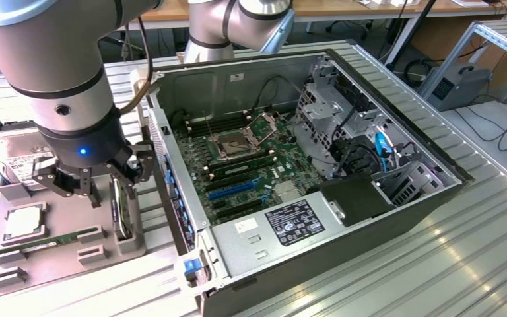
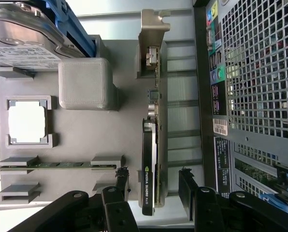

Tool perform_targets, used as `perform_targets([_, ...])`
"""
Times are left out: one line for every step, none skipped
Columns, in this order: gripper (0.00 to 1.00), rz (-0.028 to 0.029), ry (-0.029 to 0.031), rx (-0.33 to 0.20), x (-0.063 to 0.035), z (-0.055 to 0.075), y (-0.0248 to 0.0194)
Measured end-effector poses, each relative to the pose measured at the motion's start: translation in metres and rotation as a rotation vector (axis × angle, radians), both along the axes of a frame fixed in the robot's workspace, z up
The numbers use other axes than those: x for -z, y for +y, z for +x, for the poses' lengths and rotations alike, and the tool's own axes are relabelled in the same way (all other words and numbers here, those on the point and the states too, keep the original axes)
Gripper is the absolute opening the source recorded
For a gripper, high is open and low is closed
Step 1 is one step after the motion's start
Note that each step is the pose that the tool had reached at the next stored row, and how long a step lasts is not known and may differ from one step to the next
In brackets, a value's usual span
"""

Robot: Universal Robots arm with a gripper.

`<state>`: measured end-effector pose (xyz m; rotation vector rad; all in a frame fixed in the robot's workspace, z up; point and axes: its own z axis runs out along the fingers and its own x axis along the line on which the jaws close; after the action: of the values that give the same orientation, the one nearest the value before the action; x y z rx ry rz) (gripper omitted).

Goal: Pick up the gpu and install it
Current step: 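Pick up the gpu and move the gpu toward the slot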

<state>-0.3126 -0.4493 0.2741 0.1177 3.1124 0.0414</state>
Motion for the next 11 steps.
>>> perform_targets([0.54,0.0,0.0,0.0,0.0003,0.0,0.0])
perform_targets([0.54,0.0,0.0,0.0,0.0004,0.0,0.0])
perform_targets([0.54,0.0,0.0,0.0,0.0006,0.0,0.0])
perform_targets([0.54,0.0,0.0,0.0,0.0007,0.0,0.0])
perform_targets([0.54,0.0,0.0,0.0,0.0009,0.0,0.0])
perform_targets([0.54,0.0,-0.0001,0.0,0.0011,0.0,0.0])
perform_targets([0.54,0.0,0.0,0.0,0.0013,0.0,0.0])
perform_targets([0.54,0.0,0.0,0.0,0.0014,0.0,0.0])
perform_targets([0.54,0.0,0.0,0.0,0.0016,0.0,0.0])
perform_targets([0.54,0.0,0.0,0.0,0.0018,0.0,0.0])
perform_targets([0.54,0.0,0.0,0.0,0.0021,0.0,0.0])
